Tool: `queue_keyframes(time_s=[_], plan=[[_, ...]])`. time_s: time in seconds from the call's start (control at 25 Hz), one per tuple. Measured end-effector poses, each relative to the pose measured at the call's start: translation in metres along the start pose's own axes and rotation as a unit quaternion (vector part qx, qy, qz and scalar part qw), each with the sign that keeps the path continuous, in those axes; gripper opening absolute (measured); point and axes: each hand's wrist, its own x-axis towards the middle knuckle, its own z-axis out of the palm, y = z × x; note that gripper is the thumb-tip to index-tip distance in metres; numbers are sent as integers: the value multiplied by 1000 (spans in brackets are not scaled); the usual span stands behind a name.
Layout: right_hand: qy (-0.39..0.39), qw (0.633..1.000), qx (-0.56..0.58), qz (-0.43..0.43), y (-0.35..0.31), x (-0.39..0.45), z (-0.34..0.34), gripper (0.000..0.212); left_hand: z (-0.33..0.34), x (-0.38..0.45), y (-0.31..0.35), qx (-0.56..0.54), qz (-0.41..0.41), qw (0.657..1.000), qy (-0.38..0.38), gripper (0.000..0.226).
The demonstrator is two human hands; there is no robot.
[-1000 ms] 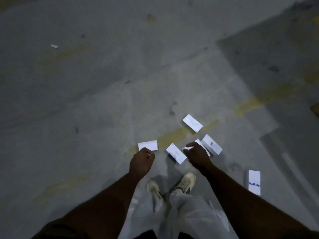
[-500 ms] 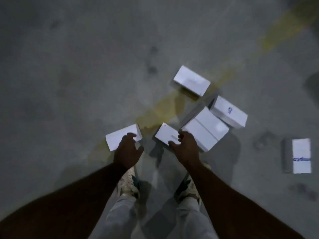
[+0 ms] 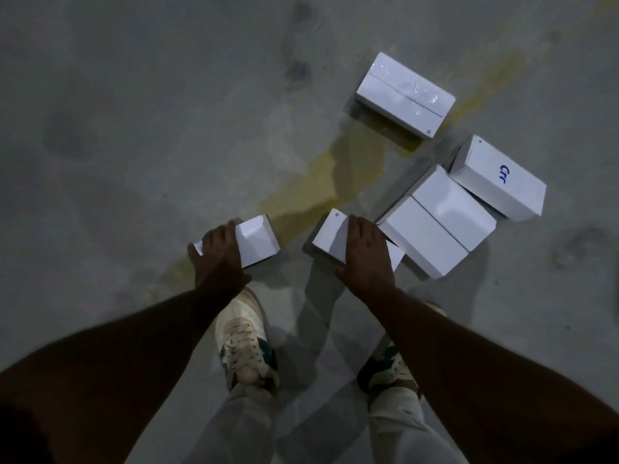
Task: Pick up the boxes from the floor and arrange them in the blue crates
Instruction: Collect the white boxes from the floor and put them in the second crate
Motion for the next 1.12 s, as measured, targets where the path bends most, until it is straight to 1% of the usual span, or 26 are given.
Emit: queue_keyframes(time_s=[0.08,0.12,0.16,0.2,0.24,0.28,0.32,0.36,0.4,0.44,0.48,0.52,0.56,0.6,0.64,0.68,0.72,0.76,0.8,0.88,0.92,1.04,1.12], plan=[[8,999,-46,-19,7,6,7,106,4,9,-2,0,-3,1000,8,108],[-4,998,-62,-23,9,8,9,109,5,13,-1,-11,-4,1000,11,104],[-22,997,-64,-21,10,9,9,111,4,14,1,-39,-7,999,8,102],[-37,998,-43,-11,9,8,11,114,-2,12,8,-81,-14,997,2,102],[-41,999,14,10,6,8,10,115,-4,11,16,-135,-25,991,-10,101],[-41,992,110,47,0,7,6,113,-11,8,27,-182,-32,983,-24,98],[-36,969,230,85,-4,5,0,107,-18,5,40,-226,-31,973,-41,94],[-31,930,348,115,-8,2,-7,97,-23,1,55,-284,-27,956,-60,86],[-44,884,444,139,-12,-1,-15,86,-29,-5,70,-366,-27,926,-82,75],[-67,845,508,152,-16,-6,-27,76,-35,-11,85,-462,-44,878,-117,63],[-86,821,543,153,-18,-9,-35,68,-40,-16,98,-546,-63,821,-157,55],[-93,815,554,145,-18,-10,-45,62,-43,-20,110,-607,-79,765,-198,55],[-92,816,555,132,-16,-12,-53,58,-45,-22,119,-647,-88,722,-231,61],[-90,823,549,116,-13,-13,-58,56,-48,-23,127,-672,-91,690,-254,68],[-91,819,557,102,-7,-16,-62,53,-52,-23,135,-678,-88,678,-269,76],[-90,809,574,93,0,-19,-65,49,-56,-24,142,-673,-83,680,-278,85],[-79,798,590,91,6,-23,-66,46,-59,-24,150,-662,-83,692,-277,93],[-62,799,591,94,10,-28,-67,45,-60,-26,158,-648,-80,706,-273,99],[-43,811,575,101,15,-32,-67,45,-61,-30,166,-638,-73,721,-261,102],[-13,843,531,81,23,-37,-65,40,-55,-33,179,-611,-80,757,-218,102],[-10,850,522,72,26,-40,-65,35,-51,-34,185,-598,-91,771,-197,102],[-28,830,549,96,34,-46,-74,22,-41,-37,197,-570,-124,796,-161,100],[-51,842,526,109,45,-50,-73,23,-42,-43,208,-563,-132,800,-157,84]])
